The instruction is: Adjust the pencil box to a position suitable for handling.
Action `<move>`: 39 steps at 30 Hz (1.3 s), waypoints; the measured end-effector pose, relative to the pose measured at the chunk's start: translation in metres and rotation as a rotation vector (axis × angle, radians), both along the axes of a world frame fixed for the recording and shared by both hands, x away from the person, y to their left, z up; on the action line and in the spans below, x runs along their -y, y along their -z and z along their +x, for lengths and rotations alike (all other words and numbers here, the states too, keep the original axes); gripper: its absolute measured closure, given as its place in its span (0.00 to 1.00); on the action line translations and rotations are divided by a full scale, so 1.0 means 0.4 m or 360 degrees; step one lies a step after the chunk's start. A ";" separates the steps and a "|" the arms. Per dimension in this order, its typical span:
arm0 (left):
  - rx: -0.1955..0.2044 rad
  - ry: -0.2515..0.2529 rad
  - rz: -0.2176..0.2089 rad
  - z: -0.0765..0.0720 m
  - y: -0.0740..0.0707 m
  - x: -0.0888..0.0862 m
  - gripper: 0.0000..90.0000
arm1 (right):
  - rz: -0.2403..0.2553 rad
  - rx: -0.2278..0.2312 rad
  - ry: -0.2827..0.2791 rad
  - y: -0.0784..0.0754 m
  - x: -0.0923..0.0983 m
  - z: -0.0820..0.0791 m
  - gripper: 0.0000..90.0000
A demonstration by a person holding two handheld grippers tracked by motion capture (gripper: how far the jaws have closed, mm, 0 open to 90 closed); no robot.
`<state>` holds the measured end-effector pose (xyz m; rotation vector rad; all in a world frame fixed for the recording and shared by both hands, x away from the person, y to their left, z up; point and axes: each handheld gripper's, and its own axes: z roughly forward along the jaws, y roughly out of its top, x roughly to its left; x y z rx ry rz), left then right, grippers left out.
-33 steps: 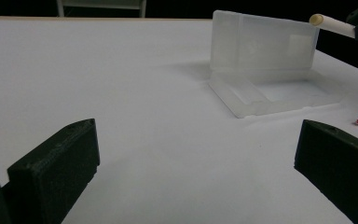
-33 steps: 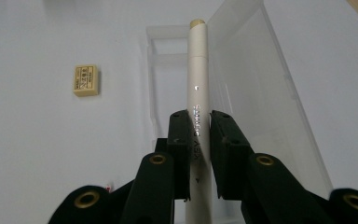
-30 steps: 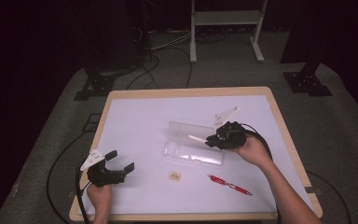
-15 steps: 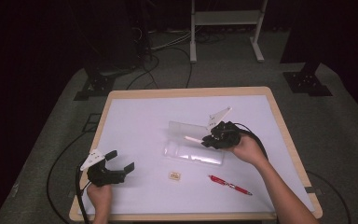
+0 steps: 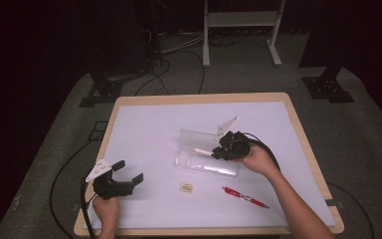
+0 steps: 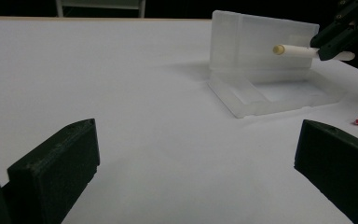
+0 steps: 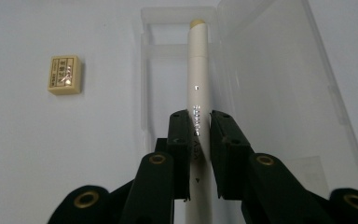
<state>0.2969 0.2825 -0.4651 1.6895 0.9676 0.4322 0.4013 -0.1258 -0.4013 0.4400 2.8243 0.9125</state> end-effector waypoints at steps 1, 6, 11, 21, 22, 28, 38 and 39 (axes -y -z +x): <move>0.0001 -0.0001 -0.0002 0.000 0.000 0.000 0.00 | -0.0009 0.0005 -0.0007 0.003 -0.001 0.002 0.86; 0.0001 -0.0001 -0.0003 0.000 0.000 0.000 0.00 | -0.0016 -0.0007 0.0003 0.011 -0.003 0.008 0.86; 0.0002 0.0001 -0.0001 0.000 0.000 0.000 0.00 | -0.0017 -0.0028 0.0020 0.024 -0.002 0.016 0.86; 0.0002 0.0002 0.0001 0.000 0.000 0.000 0.00 | -0.0042 -0.0041 0.0012 0.051 -0.012 0.026 0.86; 0.0002 0.0002 0.0000 0.000 0.000 0.000 0.00 | -0.0043 -0.0040 0.0008 0.054 -0.013 0.028 0.86; 0.0001 0.0001 0.0000 0.000 0.000 0.000 0.00 | -0.0059 -0.0060 0.0015 0.065 -0.018 0.031 0.86; 0.0002 0.0003 0.0000 0.000 0.000 0.000 0.00 | -0.0079 -0.0081 0.0014 0.079 -0.028 0.037 0.86; 0.0002 0.0004 0.0001 0.000 0.000 0.000 0.00 | -0.0083 -0.0082 0.0012 0.080 -0.028 0.037 0.86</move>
